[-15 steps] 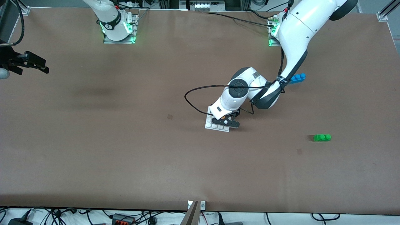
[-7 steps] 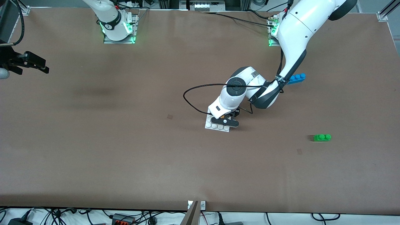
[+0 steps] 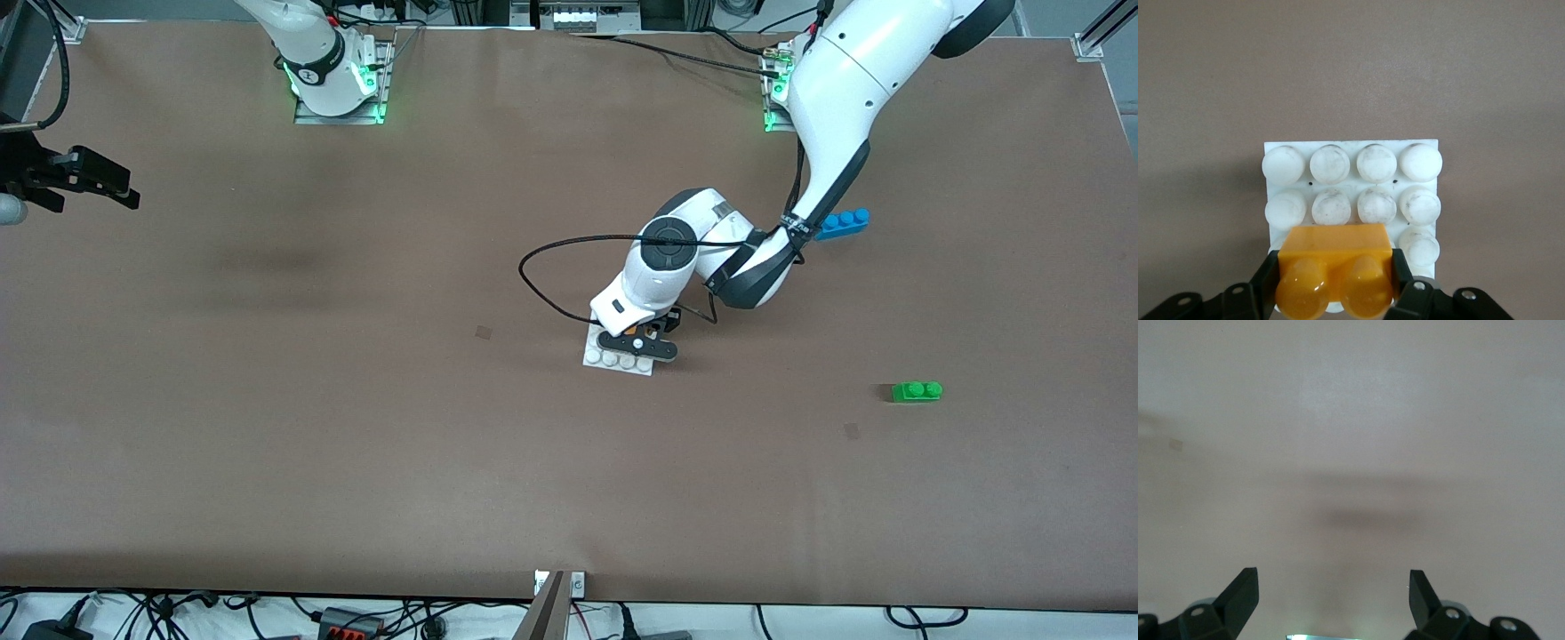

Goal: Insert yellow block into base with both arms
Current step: 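Lower the yellow brick onto the plate studs and press it down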

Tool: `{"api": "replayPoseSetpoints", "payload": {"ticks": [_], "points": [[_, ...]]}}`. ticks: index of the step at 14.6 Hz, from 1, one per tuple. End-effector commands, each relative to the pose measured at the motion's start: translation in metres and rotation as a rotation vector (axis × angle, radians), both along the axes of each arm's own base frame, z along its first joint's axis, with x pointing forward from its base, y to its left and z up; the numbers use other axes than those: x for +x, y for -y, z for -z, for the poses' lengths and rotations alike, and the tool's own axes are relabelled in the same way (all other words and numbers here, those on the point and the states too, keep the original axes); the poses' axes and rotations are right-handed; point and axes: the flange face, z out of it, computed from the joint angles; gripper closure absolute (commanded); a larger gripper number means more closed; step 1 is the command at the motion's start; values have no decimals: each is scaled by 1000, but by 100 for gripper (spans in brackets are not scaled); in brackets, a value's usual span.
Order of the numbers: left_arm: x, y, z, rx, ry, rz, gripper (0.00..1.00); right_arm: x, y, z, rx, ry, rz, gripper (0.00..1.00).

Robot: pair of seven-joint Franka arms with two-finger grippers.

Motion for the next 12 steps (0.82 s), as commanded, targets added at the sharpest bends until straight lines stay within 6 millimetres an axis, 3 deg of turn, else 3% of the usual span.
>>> {"api": "replayPoseSetpoints", "payload": {"ticks": [1, 12], "points": [[-4, -2, 26, 28, -8, 10, 48, 0, -2, -5, -4, -1, 2, 0], [-14, -11, 37, 54, -42, 16, 48, 0, -2, -5, -4, -1, 2, 0]]}}
